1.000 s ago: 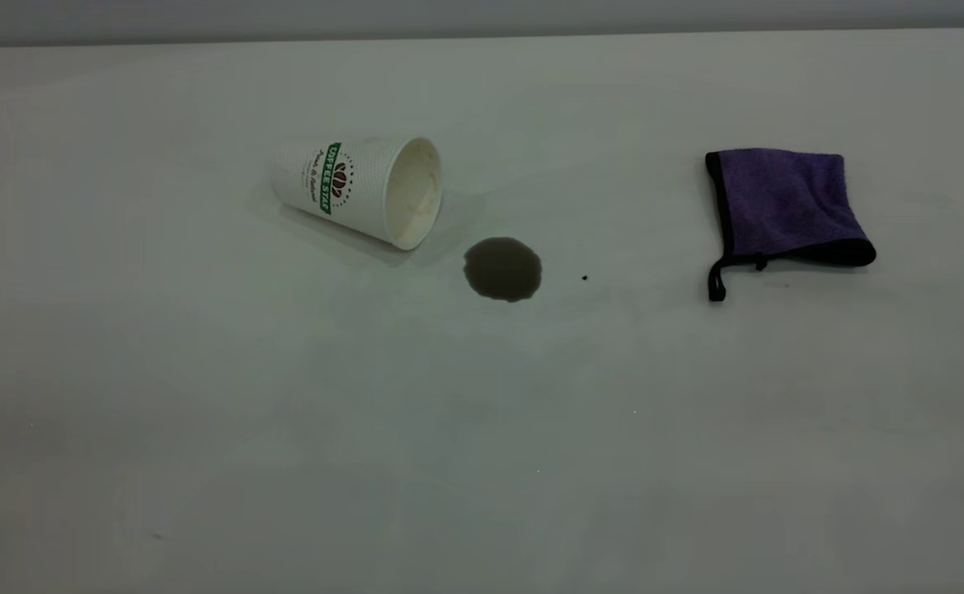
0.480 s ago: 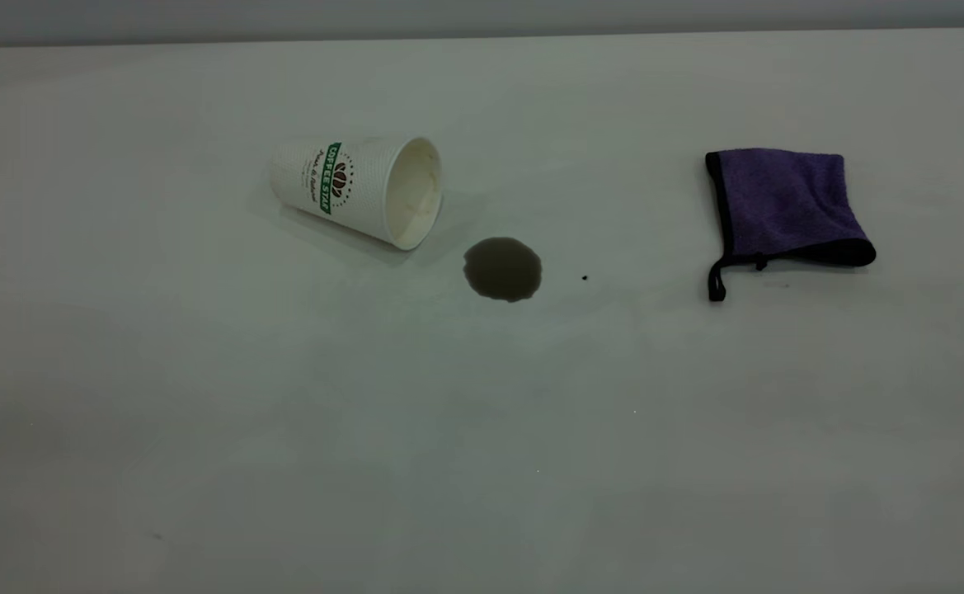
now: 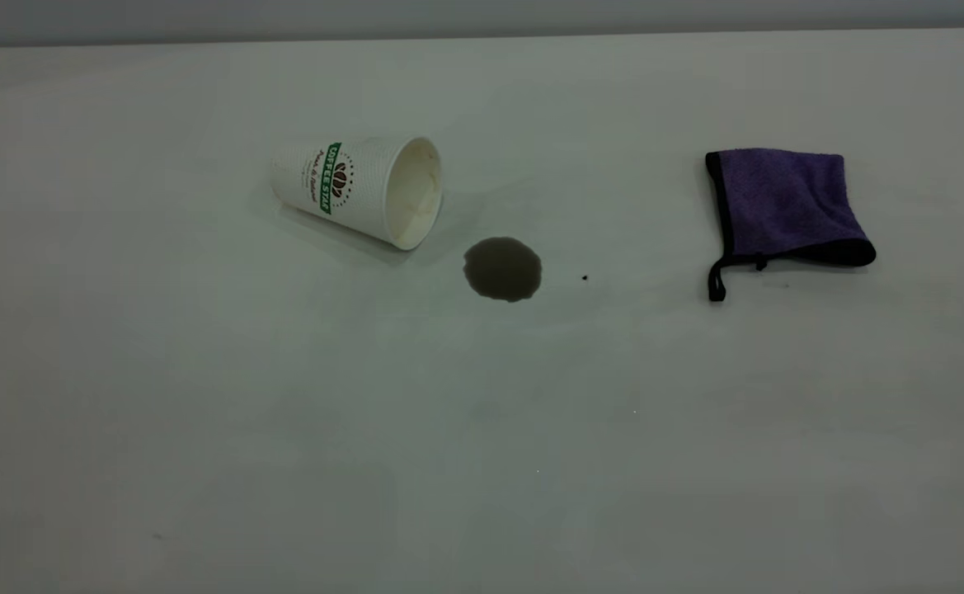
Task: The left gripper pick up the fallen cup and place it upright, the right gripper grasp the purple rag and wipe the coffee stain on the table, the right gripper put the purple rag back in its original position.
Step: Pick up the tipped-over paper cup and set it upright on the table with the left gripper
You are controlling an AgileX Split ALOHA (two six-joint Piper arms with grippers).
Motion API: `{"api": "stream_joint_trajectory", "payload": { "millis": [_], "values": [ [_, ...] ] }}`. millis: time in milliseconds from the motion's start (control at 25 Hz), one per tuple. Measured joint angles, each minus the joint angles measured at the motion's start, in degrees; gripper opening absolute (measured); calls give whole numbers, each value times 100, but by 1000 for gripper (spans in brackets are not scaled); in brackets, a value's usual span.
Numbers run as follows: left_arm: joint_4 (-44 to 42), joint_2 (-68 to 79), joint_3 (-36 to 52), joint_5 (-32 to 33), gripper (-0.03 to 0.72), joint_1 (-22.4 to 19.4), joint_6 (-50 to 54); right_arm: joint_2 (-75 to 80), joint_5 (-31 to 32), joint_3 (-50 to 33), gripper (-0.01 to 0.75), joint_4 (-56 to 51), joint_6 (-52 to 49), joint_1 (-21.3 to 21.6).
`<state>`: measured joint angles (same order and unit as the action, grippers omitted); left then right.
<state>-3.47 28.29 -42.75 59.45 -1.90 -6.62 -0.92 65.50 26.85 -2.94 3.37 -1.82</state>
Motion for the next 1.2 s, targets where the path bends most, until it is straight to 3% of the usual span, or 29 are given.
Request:
{"api": "stream_joint_trajectory", "payload": {
  "millis": [120,320,440,600,920,1200],
  "values": [
    [-130,1072,-406,-414,347,0,-19,0,0,0,238,0,0,0],
    [-205,2644,-993,-1123,608,44,-87,0,0,0,238,0,0,0],
    [-289,3475,-1324,-1353,701,315,-93,0,0,0,238,0,0,0],
    [-707,4541,-1752,-1690,704,1052,245,0,0,0,238,0,0,0],
    [-2851,6972,-2913,-1689,694,2978,2334,0,6,0,238,0,0,0],
    [-3701,9044,-4144,-1455,680,4002,3429,0,3,0,238,0,0,0]
  ]
}}
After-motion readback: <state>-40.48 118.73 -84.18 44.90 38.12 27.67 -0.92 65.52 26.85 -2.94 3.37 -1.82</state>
